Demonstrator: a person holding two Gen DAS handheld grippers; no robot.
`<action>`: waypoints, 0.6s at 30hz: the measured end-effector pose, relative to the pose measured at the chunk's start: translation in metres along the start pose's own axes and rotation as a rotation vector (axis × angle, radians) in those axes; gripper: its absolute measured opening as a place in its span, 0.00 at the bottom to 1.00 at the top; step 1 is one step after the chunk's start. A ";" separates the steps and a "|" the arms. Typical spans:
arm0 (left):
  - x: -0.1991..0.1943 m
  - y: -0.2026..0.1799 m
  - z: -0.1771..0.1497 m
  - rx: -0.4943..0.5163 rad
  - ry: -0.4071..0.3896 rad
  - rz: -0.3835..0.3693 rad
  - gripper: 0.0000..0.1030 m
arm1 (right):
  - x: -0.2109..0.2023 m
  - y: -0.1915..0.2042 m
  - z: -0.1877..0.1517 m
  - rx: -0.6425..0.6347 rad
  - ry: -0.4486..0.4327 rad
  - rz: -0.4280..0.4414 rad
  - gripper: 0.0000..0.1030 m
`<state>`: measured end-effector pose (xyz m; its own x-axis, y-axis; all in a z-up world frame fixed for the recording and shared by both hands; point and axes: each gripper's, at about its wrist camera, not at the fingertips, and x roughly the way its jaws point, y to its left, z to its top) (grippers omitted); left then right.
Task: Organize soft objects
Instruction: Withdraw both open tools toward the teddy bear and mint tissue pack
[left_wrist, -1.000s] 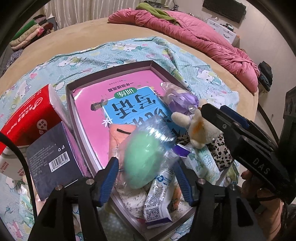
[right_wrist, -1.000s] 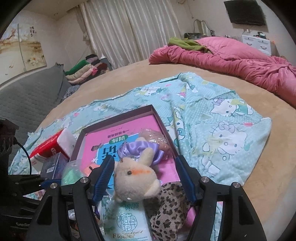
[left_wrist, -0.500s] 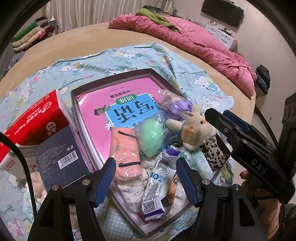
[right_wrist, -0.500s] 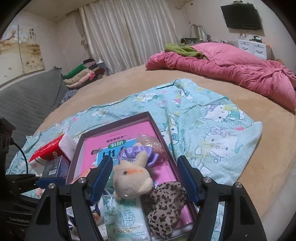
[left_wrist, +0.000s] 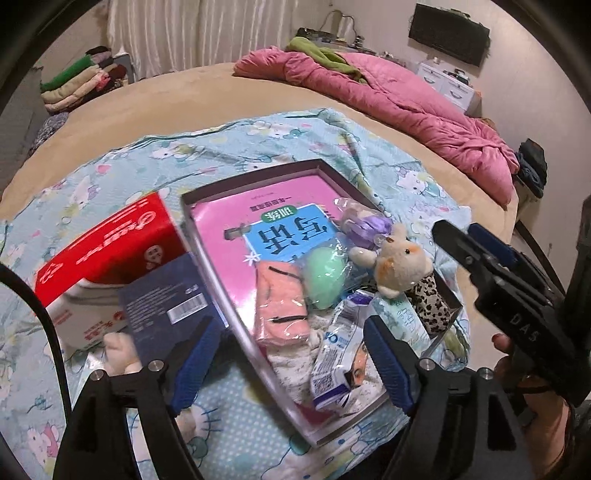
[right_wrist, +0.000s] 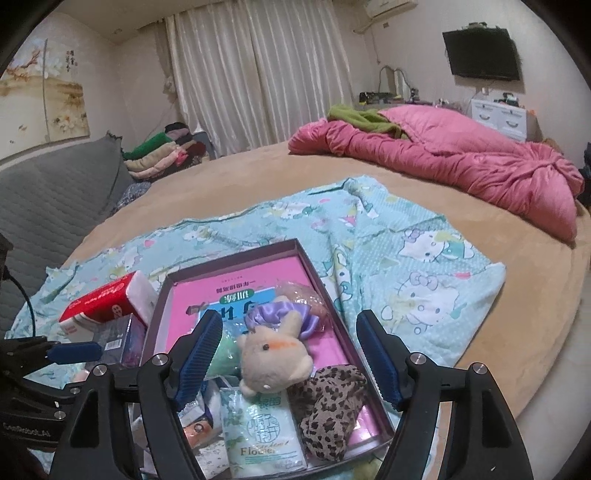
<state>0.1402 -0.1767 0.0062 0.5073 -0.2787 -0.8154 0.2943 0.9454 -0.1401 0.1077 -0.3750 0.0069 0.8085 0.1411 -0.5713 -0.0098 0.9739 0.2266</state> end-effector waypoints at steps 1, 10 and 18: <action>-0.003 0.002 -0.001 -0.005 -0.005 0.000 0.79 | -0.004 0.002 0.002 -0.003 -0.013 0.000 0.74; -0.045 0.036 -0.012 -0.034 -0.048 0.062 0.79 | -0.036 0.042 0.014 -0.057 -0.065 0.069 0.74; -0.083 0.086 -0.022 -0.087 -0.076 0.156 0.79 | -0.055 0.096 0.010 -0.141 -0.055 0.171 0.75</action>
<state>0.1060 -0.0683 0.0493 0.6018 -0.1361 -0.7869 0.1374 0.9883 -0.0658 0.0684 -0.2914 0.0683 0.8187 0.3000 -0.4897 -0.2285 0.9525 0.2015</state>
